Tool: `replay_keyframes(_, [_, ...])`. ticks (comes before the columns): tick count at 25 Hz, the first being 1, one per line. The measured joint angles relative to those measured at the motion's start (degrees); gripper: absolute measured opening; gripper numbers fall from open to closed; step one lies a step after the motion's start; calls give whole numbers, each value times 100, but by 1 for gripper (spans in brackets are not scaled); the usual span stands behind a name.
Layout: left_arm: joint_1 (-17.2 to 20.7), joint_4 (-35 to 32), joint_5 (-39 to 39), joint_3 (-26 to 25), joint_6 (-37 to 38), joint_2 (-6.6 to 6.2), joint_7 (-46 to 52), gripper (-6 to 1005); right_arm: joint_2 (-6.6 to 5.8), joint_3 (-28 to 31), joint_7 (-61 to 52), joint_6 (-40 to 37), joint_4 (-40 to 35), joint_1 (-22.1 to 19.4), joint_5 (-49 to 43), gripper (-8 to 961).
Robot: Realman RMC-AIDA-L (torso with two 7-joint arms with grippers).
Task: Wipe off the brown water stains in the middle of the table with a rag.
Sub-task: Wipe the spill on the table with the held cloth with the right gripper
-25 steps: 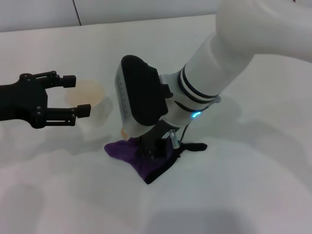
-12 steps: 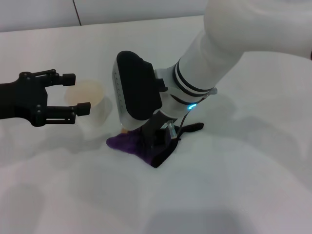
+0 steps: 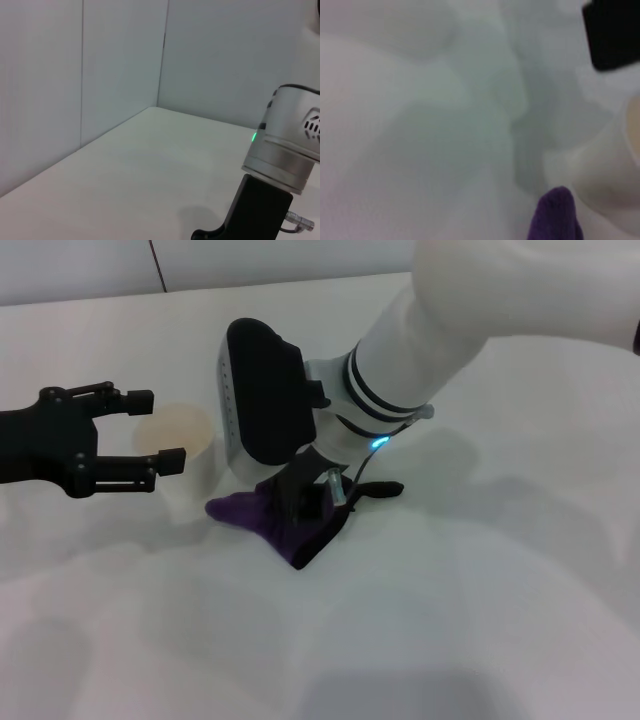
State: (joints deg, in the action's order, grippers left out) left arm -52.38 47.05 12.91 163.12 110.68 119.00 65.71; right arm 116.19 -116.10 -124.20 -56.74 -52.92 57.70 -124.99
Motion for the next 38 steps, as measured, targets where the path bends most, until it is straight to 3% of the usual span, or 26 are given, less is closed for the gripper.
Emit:
replay_keyframes(24, [-27,-148,-4,0,-81,-26,-25,875,1,-862,136,-293,-502,104,120,68])
replay_keyframes(38, [-19,-171,1,0,-111,-17,-23,875,0,-732,-77,100,-391,359,148,68])
